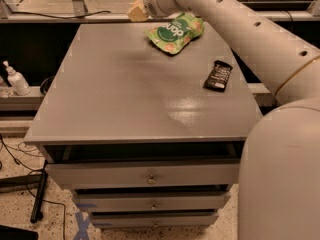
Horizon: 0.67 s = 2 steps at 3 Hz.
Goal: Move orange near rxbar chocolate
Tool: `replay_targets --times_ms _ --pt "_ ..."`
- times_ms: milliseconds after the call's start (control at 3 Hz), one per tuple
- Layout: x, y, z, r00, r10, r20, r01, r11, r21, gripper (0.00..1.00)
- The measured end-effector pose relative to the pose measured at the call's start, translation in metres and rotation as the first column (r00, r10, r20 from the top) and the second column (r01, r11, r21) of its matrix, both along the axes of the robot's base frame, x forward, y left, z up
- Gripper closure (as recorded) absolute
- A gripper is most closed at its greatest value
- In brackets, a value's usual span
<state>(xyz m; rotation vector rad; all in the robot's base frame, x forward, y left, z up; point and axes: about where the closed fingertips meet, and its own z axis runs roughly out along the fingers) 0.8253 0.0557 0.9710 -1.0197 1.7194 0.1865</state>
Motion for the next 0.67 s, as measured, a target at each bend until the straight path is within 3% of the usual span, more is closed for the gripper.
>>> replay_targets --times_ms 333,667 --pt "0.01 -0.032 0.004 0.9991 -0.037 -0.021 0.036 0.999 -0.019 1.0" --pt "0.019 -0.097 0.02 0.9924 -0.116 -0.042 0.114 0.993 -0.044 1.0"
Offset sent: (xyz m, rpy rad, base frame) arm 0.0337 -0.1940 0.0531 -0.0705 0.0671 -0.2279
